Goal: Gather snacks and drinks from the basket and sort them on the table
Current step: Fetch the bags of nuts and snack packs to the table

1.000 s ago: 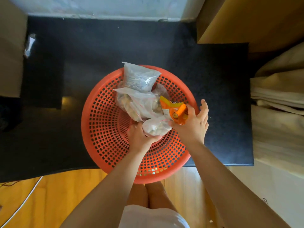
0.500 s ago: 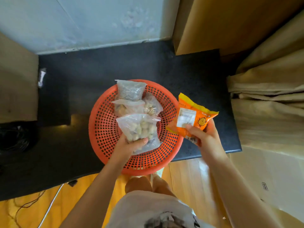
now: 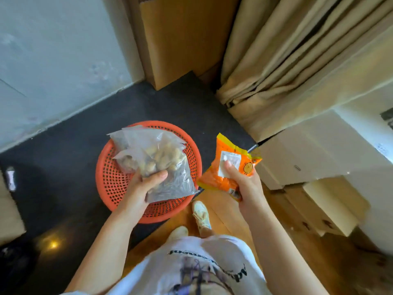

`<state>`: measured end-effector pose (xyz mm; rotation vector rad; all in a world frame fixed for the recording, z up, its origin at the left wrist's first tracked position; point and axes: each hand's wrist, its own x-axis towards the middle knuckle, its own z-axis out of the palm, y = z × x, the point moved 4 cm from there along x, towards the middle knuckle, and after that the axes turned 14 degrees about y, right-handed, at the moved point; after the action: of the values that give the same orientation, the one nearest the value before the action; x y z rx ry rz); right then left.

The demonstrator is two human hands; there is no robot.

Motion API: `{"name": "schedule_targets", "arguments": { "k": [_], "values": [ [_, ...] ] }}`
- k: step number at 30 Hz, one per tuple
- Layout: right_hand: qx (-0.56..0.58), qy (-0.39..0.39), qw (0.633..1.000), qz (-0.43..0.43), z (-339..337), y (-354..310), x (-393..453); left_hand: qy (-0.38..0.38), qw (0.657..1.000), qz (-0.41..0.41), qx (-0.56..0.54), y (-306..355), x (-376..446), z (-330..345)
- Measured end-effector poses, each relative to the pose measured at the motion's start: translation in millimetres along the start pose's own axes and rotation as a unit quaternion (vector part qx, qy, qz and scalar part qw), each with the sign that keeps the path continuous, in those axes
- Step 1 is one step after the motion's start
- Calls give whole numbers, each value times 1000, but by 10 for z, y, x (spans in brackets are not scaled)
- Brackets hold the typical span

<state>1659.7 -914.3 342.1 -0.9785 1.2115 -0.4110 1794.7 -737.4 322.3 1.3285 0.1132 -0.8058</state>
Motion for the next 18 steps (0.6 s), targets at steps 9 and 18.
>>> {"name": "schedule_targets", "arguments": {
  "k": [9,18],
  "values": [
    [76,236,964,-95,-970,257,-1041,-88,984,20,156,-65,-459,510],
    [234,470,843,-114,-2530,1112,-2689,-334,904,-11,269,-889,-1827,1545]
  ]
}}
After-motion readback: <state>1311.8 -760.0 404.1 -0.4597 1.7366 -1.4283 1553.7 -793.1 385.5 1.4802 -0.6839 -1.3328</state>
